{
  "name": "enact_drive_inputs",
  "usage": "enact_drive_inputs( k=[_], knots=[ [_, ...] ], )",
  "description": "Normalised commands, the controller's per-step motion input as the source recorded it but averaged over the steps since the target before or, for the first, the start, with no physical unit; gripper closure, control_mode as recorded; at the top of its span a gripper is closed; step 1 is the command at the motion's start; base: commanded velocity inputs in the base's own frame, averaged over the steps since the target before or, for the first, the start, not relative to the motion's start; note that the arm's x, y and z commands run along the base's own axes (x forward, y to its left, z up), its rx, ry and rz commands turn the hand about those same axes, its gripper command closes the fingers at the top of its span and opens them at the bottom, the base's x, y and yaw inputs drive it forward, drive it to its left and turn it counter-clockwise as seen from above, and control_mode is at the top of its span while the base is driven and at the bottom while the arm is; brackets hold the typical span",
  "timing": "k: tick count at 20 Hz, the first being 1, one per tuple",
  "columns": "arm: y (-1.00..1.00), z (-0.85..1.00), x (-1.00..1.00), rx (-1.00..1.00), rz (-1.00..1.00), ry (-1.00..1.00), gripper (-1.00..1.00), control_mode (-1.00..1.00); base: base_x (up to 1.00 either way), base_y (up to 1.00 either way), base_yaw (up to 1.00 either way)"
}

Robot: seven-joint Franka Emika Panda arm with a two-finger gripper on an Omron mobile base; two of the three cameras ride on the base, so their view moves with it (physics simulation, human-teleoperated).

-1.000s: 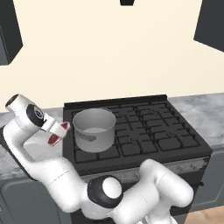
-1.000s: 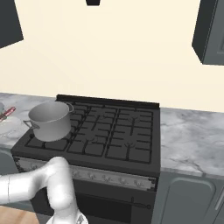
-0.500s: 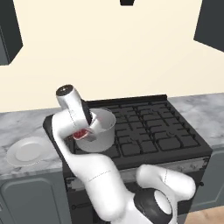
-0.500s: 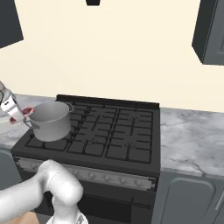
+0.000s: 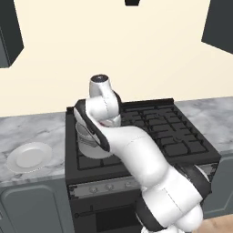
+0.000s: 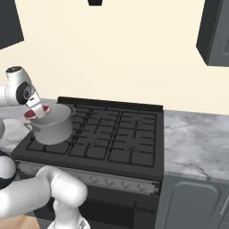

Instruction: Retrieve the frozen meat and place it in the pot on a burner. Then turn the burner on.

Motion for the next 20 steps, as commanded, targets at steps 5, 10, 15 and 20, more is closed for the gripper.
enact_drive_inputs(
  k=[5, 10, 15, 20],
  knots=[
    [-0.07, -0.05, 0.57, 0.0, 0.03, 0.17, 1.0, -1.0, 0.0, 0.0, 0.0],
    [-0.02, -0.11, 0.12, 0.0, 0.0, 0.06, 1.0, -1.0, 0.0, 0.0, 0.0],
    [-0.15, -0.32, 0.0, 0.0, 0.0, 0.0, 1.0, -1.0, 0.0, 0.0, 0.0],
    [-0.1, -0.39, -0.03, 0.01, 0.0, -0.01, 1.0, -1.0, 0.0, 0.0, 0.0]
  ],
)
